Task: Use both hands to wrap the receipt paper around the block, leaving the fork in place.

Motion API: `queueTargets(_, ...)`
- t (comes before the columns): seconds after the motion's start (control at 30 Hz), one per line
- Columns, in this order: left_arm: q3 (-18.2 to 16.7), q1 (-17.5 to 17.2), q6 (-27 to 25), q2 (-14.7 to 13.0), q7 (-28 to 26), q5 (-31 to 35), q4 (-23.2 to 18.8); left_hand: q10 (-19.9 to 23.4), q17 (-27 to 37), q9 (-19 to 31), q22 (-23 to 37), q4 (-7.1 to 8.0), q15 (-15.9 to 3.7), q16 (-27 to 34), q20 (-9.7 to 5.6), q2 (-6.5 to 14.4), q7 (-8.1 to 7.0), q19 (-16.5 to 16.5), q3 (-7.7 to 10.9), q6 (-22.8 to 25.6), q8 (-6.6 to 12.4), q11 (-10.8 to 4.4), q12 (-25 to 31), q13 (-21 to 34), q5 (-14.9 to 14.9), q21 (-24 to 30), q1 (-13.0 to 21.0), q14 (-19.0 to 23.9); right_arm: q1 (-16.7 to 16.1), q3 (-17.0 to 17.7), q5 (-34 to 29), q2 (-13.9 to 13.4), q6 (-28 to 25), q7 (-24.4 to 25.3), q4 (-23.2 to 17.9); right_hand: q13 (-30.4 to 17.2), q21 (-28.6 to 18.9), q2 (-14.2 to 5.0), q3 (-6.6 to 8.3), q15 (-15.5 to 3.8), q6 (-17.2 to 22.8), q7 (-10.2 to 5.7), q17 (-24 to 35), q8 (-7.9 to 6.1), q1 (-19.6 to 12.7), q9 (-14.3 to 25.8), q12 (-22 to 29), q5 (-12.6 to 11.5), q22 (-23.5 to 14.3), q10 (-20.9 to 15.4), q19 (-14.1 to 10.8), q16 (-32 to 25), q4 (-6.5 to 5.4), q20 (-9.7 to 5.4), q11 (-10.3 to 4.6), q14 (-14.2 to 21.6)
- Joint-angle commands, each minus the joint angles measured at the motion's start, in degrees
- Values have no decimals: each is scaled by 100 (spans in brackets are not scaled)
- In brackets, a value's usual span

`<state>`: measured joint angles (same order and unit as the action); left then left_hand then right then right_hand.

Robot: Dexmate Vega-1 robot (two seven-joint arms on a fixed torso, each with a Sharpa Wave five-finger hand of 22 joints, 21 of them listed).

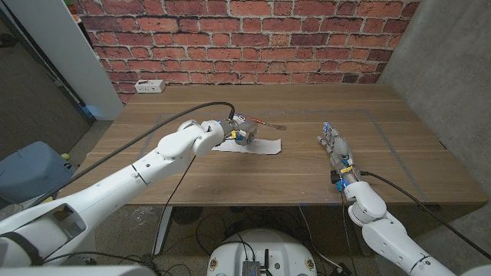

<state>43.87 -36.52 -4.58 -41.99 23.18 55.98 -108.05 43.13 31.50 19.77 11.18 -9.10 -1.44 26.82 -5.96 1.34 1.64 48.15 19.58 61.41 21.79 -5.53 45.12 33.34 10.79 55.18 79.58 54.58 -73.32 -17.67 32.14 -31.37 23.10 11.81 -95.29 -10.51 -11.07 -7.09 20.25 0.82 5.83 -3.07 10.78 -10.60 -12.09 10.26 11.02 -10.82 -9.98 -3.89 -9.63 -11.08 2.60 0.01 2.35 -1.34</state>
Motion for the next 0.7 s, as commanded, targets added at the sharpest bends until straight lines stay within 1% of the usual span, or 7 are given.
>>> queueTargets(0.03, 353, 482, 146, 251, 7, -104, 601, -2, 62, 22, 5, 0, -1142, -22, -307, 220, 3, -36, 66, 19, -24, 29, -29, 23, 21, 61, 291, 664, 92, 15, 48, 15, -27, 3, 85, -35, -30, -4, 8, 29, 43, -16, 16, -15, 25, 11, 23, -18, -9, -22, -12, -17, 10, 11, 17, -10)
queueTargets(0.13, 436, 560, 178, 284, 44, -141, 695, -5, 79, 25, 1, 1, -1146, -27, -305, 219, -5, -52, 70, 17, -32, 20, -39, 18, 19, 81, 290, 676, 111, 22, 51, 7, -44, 8, 89, -35, -31, -5, 8, 28, 41, -17, 16, -14, 24, 11, 22, -18, -9, -19, -13, -18, 13, 13, -1, -8)
queueTargets(0.33, 582, 698, 269, 325, 131, -228, 878, -11, 116, 74, -17, 13, -1156, -63, -307, 224, -63, -54, 85, -21, -41, 29, -60, 15, 19, 145, 269, 688, 169, 21, 66, -2, -94, 2, 101, -35, -30, -6, 6, 28, 44, -13, 16, -15, 27, 11, 25, -17, -9, -29, -11, -18, 14, 11, 29, -9)
queueTargets(0.53, 697, 794, 241, 344, 316, -229, 911, -46, 154, 91, -36, 23, -1133, -117, -291, 218, -83, -106, 97, -94, -80, 22, -88, 18, 28, 184, 235, 656, 209, 6, 83, 12, -118, -5, 139, -35, -31, -5, 6, 30, 44, -17, 16, -14, 26, 11, 22, -18, -9, -23, -11, -18, 18, 9, 21, -8)
queueTargets(0.6, 742, 834, 212, 348, 414, -188, 907, -96, 164, 79, -48, 38, -1150, -175, -283, 192, -67, -113, 87, -192, -141, 31, -130, -12, 29, 210, 181, 596, 221, 3, 82, 14, -123, -2, 149, -35, -30, -4, 5, 32, 42, -16, 16, -13, 28, 11, 22, -18, -9, -23, -9, -19, 18, 8, 18, -8)
queueTargets(0.67, 807, 904, 141, 373, 643, -121, 900, -237, 161, 50, -75, 73, -1148, -300, -263, 163, -101, -206, 69, -524, -335, -60, -246, -120, 27, 227, 60, 510, 232, 1, 86, 15, -120, -12, 161, -35, -30, -3, 6, 30, 41, -18, 15, -13, 26, 11, 22, -18, -9, -22, -9, -18, 21, 14, 9, -7)
queueTargets(0.7, 819, 920, 137, 375, 678, -121, 904, -276, 88, 32, -91, 73, -1140, -422, -248, 153, -140, -227, 64, -729, -460, -28, -287, -177, 25, 236, 19, 428, 237, 0, 83, 16, -118, -12, 165, -35, -30, -4, 7, 25, 39, -22, 14, -12, 24, 11, 23, -19, -9, -24, -9, -18, 23, 15, 7, -5)
